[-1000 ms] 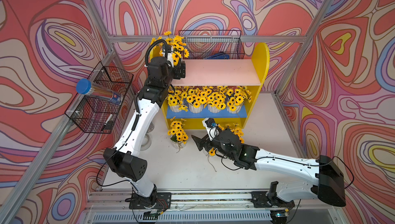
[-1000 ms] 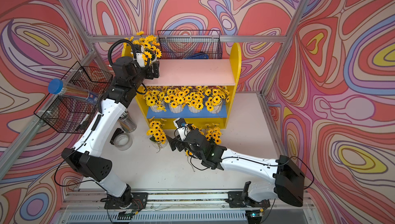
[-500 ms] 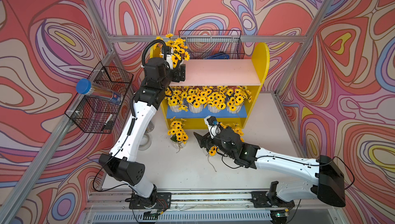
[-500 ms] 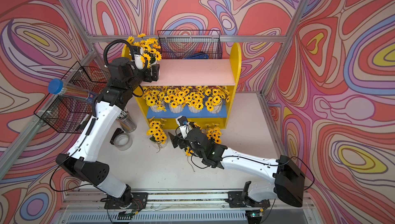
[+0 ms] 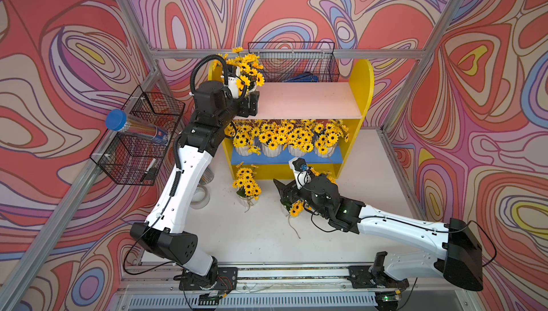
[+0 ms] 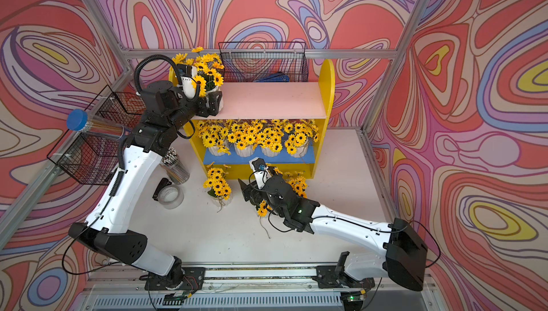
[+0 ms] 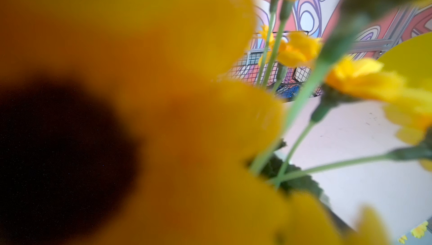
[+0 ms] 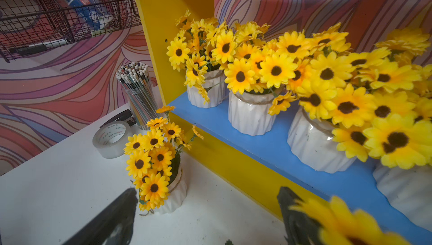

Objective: Take the sunflower pots off the shelves
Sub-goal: Pick up the sunflower pot from the shelf.

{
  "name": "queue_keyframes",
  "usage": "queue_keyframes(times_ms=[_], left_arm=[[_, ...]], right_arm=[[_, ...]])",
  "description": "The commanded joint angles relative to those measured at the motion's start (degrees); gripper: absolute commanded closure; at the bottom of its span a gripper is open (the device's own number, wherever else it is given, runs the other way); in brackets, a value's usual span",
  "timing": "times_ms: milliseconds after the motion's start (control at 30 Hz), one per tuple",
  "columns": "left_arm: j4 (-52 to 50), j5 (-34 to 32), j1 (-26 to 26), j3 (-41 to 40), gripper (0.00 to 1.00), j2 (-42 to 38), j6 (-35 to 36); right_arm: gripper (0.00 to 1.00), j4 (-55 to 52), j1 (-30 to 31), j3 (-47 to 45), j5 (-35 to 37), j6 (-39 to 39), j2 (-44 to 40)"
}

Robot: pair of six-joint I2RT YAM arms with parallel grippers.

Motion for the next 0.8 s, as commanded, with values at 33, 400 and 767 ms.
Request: queue_keyframes(times_ms=[33,400,767], left_arm=[[4.28,1.89,0.13,0.41,1.00,-2.40,-0.94],[2.47,1.27,-2.59,-1.08,1.00,-5.87,0.07],[-0.44,0.82,-5.57,-5.24,1.00,-13.05,0.77]], right_arm=[[0.03,0.22,-0.46,-0.97,0.73,-0.59,-1.55],[0.03,0.48,-2.46,-0.58,0.89,-1.19,-2.17],[0.03,0.77,-3.67,0.11,0.12,-2.11,-4.23]])
